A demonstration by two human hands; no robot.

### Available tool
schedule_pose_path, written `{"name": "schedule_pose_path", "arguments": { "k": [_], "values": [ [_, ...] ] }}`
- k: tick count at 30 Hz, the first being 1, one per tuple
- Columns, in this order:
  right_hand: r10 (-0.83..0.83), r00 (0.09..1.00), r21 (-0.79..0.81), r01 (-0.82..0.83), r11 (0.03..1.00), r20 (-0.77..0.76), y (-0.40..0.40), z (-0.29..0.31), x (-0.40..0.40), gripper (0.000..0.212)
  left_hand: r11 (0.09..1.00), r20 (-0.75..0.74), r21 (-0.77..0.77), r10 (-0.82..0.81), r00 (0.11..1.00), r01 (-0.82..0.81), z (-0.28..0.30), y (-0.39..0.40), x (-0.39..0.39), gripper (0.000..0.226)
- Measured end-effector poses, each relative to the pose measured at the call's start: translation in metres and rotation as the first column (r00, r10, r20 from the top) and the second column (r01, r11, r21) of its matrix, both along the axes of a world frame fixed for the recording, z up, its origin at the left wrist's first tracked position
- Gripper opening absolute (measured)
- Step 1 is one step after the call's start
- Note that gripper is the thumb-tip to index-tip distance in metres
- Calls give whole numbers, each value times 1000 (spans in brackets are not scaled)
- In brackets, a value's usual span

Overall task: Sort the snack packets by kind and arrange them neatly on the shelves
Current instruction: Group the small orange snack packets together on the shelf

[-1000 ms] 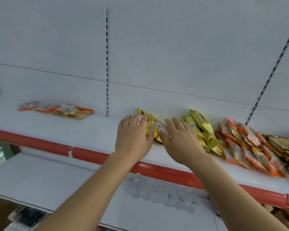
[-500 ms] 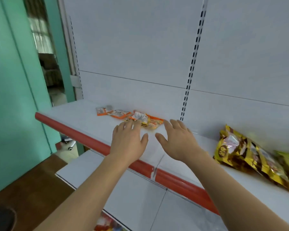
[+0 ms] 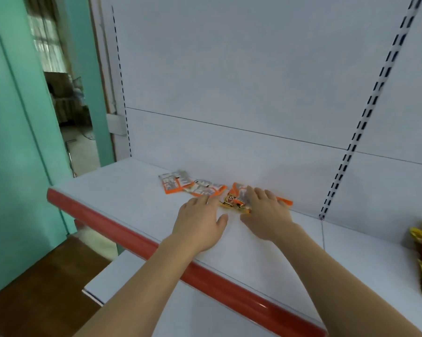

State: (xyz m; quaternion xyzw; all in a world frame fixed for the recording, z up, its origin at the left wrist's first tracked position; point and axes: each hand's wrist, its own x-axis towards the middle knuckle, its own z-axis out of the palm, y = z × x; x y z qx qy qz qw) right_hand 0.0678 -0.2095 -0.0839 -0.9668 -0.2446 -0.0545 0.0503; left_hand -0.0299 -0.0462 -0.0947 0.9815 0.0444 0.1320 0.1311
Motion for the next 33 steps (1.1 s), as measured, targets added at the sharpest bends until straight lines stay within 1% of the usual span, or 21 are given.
{"name": "schedule_pose_path", "arguments": {
  "k": [2,3,5,8,11,13,15,17,19,20,21,22,23,24,25,26,27,28,30,31,33],
  "values": [
    [-59,997,-28,60,998,45,8,1,1,51,997,-25,-42,-61,998,60,2,15,11,62],
    [-84,993,-45,88,995,77,10,2,-1,46,994,-26,-75,-87,996,84,4,20,15,58],
    [-120,983,-46,128,991,137,13,3,-10,44,976,-5,-166,-142,990,140,7,28,24,53],
    [-164,960,113,141,984,227,15,2,-31,42,904,31,-379,-201,979,197,10,32,39,52],
    [-202,918,284,104,953,341,16,-5,-52,43,799,5,-567,-240,971,200,11,29,48,55],
    [-204,900,303,85,949,385,18,-9,-60,45,772,-49,-605,-284,958,198,15,26,52,62],
    [-206,899,297,90,951,387,20,-12,-65,46,779,-105,-592,-329,939,207,17,21,53,67],
    [-227,891,325,97,941,393,22,-12,-70,48,760,-94,-613,-341,935,215,19,17,52,72],
    [-231,879,357,75,931,418,25,-12,-75,50,695,-54,-685,-349,935,220,19,13,52,74],
    [-215,872,362,47,931,439,26,-12,-78,50,652,-18,-722,-351,936,231,18,11,53,70],
    [-185,870,361,8,932,458,26,-13,-80,50,596,24,-769,-335,942,231,17,9,54,64],
    [-148,874,363,-34,931,462,26,-15,-81,52,497,64,-838,-318,946,224,16,8,56,57],
    [-113,886,371,-71,926,450,25,-16,-81,54,388,78,-901,-294,952,194,16,8,59,53],
    [-91,899,392,-95,915,429,23,-18,-81,56,312,80,-935,-284,956,170,16,8,60,47],
    [-84,907,417,-105,903,413,19,-19,-78,56,313,84,-934,-278,957,173,17,10,62,38],
    [-101,911,438,-93,894,399,15,-19,-74,55,356,93,-916,-265,960,187,17,12,63,30],
    [-136,913,441,-52,896,384,9,-18,-68,56,393,101,-898,-249,963,196,17,15,65,26],
    [-187,919,410,31,912,346,2,-17,-58,57,406,105,-893,-234,966,196,16,18,66,25],
    [-276,950,245,235,941,146,-9,-15,-36,62,424,73,-891,-220,973,163,14,24,68,28],
    [-285,957,178,273,945,45,-13,-15,-26,63,440,52,-886,-217,975,145,14,26,68,25],
    [-247,966,170,257,951,-81,-18,-15,-10,59,410,30,-905,-205,978,114,12,29,72,25]
  ]
}}
